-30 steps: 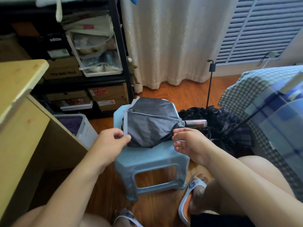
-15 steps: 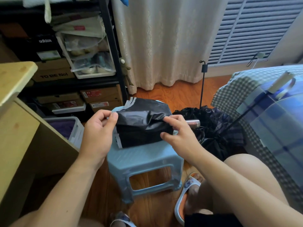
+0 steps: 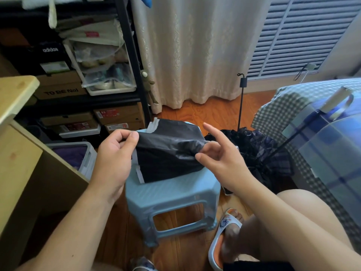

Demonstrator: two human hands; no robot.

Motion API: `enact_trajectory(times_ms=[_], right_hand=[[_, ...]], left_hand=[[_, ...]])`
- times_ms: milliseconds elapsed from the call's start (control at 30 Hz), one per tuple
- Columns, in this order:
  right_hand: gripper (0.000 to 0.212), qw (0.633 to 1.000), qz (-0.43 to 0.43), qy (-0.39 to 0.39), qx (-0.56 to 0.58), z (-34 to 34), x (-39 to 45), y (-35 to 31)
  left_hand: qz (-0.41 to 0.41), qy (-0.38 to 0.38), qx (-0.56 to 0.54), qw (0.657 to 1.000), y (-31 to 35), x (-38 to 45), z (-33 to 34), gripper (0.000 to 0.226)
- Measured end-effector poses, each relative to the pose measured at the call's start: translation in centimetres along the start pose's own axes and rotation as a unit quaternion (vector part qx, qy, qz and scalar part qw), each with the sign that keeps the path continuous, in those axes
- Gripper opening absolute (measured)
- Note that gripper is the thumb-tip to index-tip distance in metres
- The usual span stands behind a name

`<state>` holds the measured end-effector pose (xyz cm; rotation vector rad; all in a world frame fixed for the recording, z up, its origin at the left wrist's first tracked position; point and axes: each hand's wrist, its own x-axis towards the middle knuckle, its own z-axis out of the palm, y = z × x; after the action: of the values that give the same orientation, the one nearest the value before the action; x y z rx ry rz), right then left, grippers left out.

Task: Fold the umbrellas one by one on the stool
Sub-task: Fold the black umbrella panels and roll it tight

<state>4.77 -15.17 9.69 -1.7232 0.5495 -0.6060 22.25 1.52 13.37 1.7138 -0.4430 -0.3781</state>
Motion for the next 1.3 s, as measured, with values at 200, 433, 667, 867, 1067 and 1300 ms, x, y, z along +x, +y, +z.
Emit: enact_trajectory(times_ms=[200,433,667,867,1067,1300], right_hand=[[0.046,0.996,0.039,0.029,0.069,-0.2,0.6,0.6],[0.03,0.999,-0.01,0.025,-0.032,1.0,0.6,0.9],[0.016,0.991,0.005,0.112,0.078,0.3,1.4,0.0],[0.038,0.991,0.033,0.024,0.127,-0.3,0.9,-0.7],[0.083,0.994,0.011,-0.032,0.106,-0.9,0.1,-0.3],[0.066,1.0,0.026,-0.012,0.011,-0.5,0.1,0.6]], left_hand=[[0.001,-0.007,-0.021,1.0,0.2,-0.3,0.4,0.018],[0.014,-0.03,-0.01,0.999,0.5,-0.3,0.6,0.017],[0.103,-0.04,0.05,0.993,0.5,-1.1,0.6,0.014],[0.081,0.016,0.009,0.997,0.1,-1.0,1.0,0.01],[0.033,0.014,-0.057,0.998,-0.3,-0.5,0.8,0.018],[0.001,0.005,-0.083,0.997,-0.7,-0.5,0.7,0.013]])
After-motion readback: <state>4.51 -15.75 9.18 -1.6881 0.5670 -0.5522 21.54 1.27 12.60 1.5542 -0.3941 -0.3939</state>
